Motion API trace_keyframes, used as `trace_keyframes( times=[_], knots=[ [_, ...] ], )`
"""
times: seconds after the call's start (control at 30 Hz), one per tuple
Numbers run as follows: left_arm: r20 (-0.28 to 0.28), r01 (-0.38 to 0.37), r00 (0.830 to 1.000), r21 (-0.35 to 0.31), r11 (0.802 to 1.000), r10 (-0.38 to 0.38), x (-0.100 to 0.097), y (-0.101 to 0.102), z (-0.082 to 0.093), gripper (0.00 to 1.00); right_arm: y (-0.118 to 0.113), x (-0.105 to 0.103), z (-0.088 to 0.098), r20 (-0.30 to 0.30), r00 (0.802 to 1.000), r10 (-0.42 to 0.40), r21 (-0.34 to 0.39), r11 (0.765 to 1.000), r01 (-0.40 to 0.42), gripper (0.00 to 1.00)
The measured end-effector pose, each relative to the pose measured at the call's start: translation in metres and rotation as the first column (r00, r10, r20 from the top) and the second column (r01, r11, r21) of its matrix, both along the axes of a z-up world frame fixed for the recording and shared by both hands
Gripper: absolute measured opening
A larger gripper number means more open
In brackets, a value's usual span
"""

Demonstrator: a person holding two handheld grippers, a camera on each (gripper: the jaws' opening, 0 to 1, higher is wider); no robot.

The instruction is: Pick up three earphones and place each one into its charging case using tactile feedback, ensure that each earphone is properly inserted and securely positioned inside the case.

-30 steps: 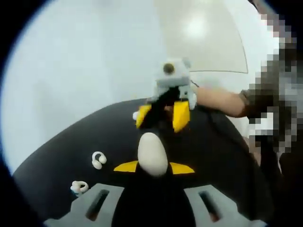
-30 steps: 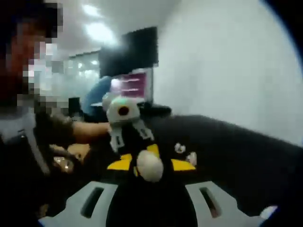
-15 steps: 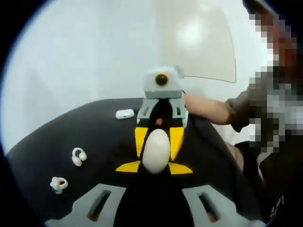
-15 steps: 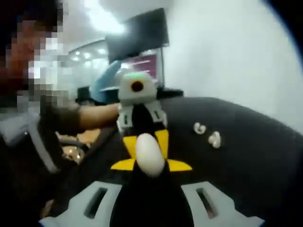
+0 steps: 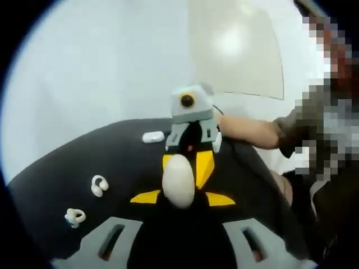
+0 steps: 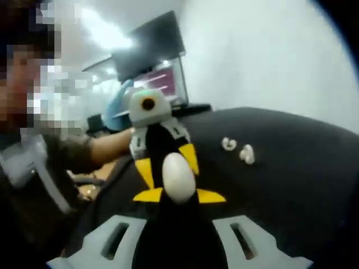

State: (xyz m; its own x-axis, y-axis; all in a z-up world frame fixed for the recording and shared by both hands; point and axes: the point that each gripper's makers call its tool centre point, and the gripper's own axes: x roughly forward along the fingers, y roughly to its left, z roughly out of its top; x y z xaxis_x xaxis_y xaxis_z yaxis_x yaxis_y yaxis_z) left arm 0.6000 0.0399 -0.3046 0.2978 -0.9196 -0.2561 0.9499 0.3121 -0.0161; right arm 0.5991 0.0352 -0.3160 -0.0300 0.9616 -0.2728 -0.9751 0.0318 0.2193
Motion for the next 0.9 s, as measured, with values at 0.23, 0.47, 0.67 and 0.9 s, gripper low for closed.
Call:
trace_keyframes(
  times=[0.23, 0.47, 0.67, 0.9],
  knots=[
    [-0.058, -0.023, 0.998, -0.031, 0.999, 0.022, 0.003, -0.002, 0.003, 0.22, 0.001, -0.006, 0.000, 0.025, 0.999, 0.037, -0.010, 0.999, -0.036, 0.21],
    [-0.067, -0.003, 0.998, -0.031, 1.000, 0.001, -0.002, -0.005, 0.004, 0.19, 0.006, -0.008, -0.004, 0.153, 0.987, 0.046, -0.036, 0.999, -0.041, 0.23],
    [-0.065, -0.004, 0.998, -0.077, 0.997, -0.001, -0.003, -0.005, 0.012, 0.19, 0.003, -0.008, -0.003, 0.073, 0.996, 0.050, -0.036, 0.998, -0.047, 0.22],
    [-0.080, -0.018, 0.997, -0.081, 0.997, 0.011, -0.002, -0.002, 0.013, 0.18, 0.007, -0.005, -0.005, 0.151, 0.988, 0.033, -0.043, 0.999, -0.027, 0.23]
  ],
)
